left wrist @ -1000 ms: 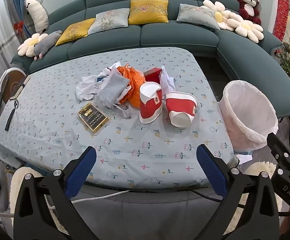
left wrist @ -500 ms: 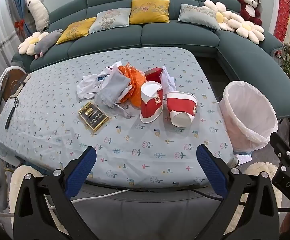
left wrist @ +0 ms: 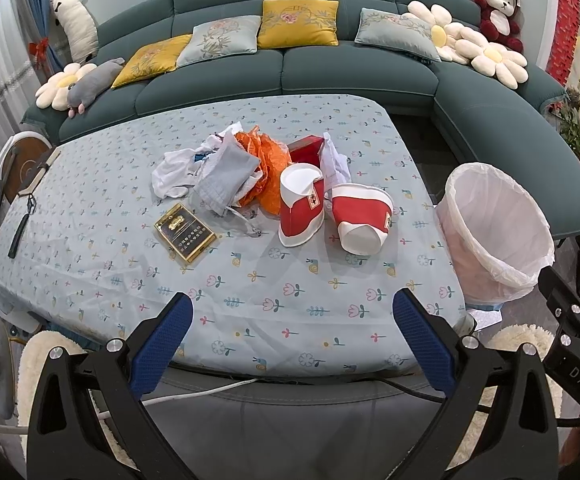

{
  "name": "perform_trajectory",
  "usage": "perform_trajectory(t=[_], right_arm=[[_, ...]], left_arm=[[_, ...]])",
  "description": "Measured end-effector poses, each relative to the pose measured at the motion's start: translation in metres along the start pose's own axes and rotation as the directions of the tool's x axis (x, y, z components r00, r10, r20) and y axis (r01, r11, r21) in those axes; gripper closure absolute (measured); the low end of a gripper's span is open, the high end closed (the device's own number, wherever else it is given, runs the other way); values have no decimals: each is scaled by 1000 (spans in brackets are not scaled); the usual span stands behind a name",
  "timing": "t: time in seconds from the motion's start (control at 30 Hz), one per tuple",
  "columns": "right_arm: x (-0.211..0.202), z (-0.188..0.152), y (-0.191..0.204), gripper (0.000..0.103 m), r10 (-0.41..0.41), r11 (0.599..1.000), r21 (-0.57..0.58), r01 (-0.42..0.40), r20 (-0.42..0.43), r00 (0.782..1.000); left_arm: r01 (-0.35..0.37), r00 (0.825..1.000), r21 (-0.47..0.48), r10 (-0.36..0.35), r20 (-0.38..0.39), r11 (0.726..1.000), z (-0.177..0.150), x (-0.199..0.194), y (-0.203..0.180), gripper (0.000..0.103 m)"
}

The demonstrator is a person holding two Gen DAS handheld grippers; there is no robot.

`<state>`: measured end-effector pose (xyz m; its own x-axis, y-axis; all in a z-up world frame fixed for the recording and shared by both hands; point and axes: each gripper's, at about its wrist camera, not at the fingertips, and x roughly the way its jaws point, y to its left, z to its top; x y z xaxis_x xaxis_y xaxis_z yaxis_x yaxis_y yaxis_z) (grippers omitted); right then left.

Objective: Collect trash

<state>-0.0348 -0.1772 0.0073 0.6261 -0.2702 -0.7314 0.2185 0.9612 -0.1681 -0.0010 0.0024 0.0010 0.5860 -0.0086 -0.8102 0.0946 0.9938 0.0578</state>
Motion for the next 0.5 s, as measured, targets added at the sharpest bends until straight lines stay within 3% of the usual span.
perform_trajectory(t=[0.5], right_arm=[[1,-1,0,7,-1,1000,2,1,1,1000]], left_arm=[[-6,1000,-1,6,-1,1000,0,2,-2,7]])
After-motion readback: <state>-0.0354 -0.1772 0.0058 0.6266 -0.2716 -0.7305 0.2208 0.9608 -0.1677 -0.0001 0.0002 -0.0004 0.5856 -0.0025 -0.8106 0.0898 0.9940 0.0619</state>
